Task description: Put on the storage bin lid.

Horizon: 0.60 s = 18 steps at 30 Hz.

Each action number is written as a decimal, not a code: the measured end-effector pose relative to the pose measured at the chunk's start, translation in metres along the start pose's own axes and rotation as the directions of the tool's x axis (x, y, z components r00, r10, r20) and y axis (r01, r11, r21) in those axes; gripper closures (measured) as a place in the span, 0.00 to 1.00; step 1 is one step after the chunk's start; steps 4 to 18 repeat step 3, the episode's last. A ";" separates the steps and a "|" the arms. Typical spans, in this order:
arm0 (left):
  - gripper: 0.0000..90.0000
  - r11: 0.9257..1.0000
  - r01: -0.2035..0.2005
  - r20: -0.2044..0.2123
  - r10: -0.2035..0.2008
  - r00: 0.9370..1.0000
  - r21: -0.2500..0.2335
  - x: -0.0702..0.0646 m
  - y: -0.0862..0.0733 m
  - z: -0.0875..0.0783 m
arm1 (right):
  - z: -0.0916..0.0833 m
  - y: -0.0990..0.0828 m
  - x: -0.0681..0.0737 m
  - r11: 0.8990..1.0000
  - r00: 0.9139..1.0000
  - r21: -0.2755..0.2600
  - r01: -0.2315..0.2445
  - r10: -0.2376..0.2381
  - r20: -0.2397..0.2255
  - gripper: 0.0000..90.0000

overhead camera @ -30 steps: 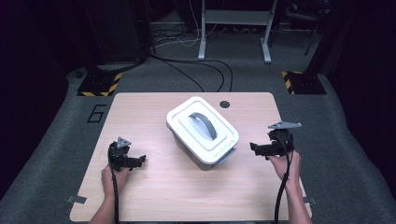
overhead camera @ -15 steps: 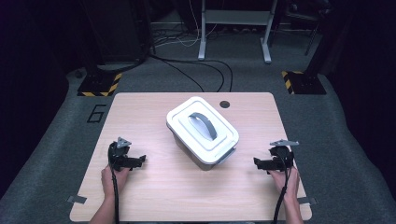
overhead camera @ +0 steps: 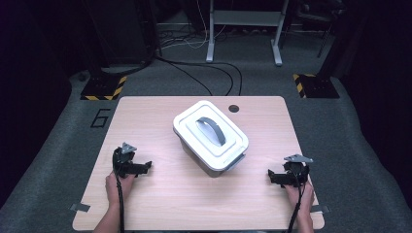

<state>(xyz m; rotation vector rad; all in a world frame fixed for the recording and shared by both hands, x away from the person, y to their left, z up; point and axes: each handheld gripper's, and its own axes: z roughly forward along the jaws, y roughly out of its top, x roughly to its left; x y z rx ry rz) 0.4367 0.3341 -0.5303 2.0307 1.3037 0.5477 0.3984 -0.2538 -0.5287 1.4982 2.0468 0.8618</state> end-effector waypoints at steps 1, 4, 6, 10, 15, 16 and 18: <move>0.00 1.000 -0.003 0.001 0.003 1.000 0.002 0.000 0.000 0.000 | 0.000 0.000 0.000 1.000 1.000 -0.001 0.002 -0.002 -0.002 0.00; 0.00 1.000 -0.001 0.001 0.001 1.000 0.003 0.000 0.000 0.000 | 0.000 0.000 0.000 1.000 1.000 -0.002 0.003 -0.003 -0.004 0.00; 0.00 1.000 -0.001 0.001 0.001 1.000 0.003 0.000 0.000 0.000 | 0.000 0.000 0.000 1.000 1.000 -0.002 0.003 -0.003 -0.004 0.00; 0.00 1.000 -0.001 0.001 0.001 1.000 0.003 0.000 0.000 0.000 | 0.000 0.000 0.000 1.000 1.000 -0.002 0.003 -0.003 -0.004 0.00; 0.00 1.000 -0.001 0.001 0.001 1.000 0.003 0.000 0.000 0.000 | 0.000 0.000 0.000 1.000 1.000 -0.002 0.003 -0.003 -0.004 0.00; 0.00 1.000 -0.001 0.001 0.001 1.000 0.003 0.000 0.000 0.000 | 0.000 0.000 0.000 1.000 1.000 -0.002 0.003 -0.003 -0.004 0.00; 0.00 1.000 -0.001 0.001 0.001 1.000 0.003 0.000 0.000 0.000 | 0.000 0.000 0.000 1.000 1.000 -0.002 0.003 -0.003 -0.004 0.00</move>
